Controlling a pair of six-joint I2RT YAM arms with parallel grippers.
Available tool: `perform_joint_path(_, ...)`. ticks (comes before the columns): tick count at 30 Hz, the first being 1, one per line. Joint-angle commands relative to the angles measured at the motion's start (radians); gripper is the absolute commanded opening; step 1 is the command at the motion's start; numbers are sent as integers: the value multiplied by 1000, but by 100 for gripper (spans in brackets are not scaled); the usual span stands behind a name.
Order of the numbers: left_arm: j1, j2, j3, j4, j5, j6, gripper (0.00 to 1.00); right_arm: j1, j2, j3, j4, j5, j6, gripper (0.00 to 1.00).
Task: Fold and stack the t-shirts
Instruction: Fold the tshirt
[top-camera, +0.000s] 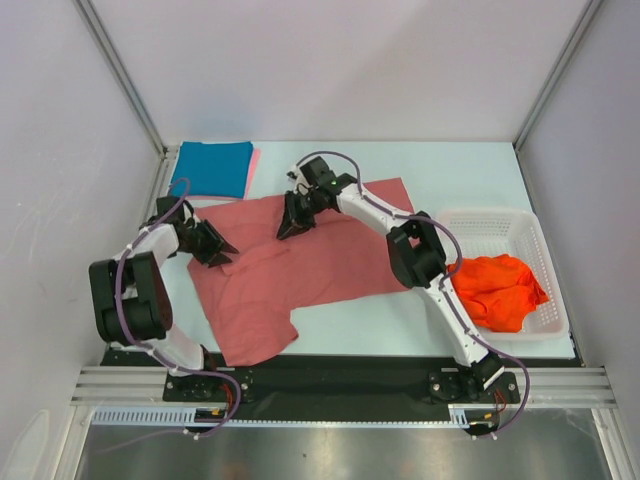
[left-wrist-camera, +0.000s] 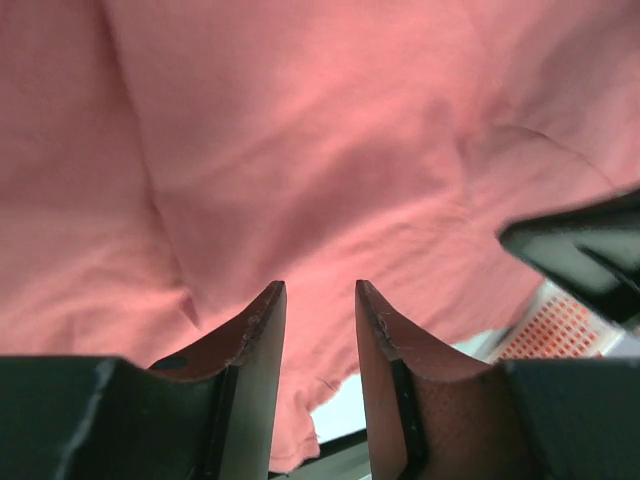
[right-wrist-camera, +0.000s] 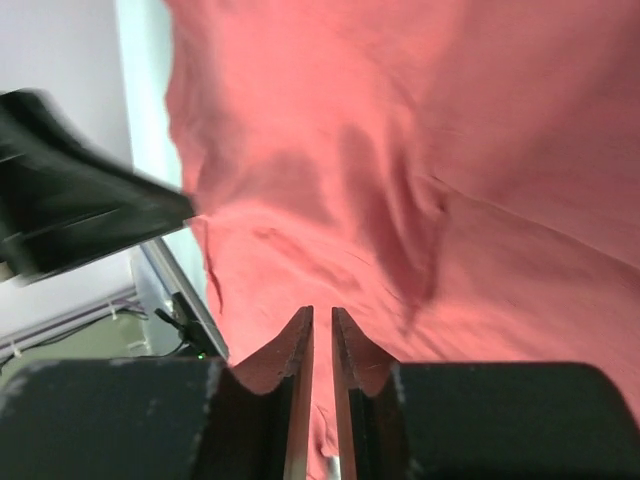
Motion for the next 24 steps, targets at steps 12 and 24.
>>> perform_joint_path(12, 46, 92, 34, -32, -186, 89, 42, -18, 45, -46, 5, 46, -45, 6)
perform_joint_path(24, -8, -19, -73, -6, -65, 36, 43, 24, 23, -1, -3, 15, -4, 6)
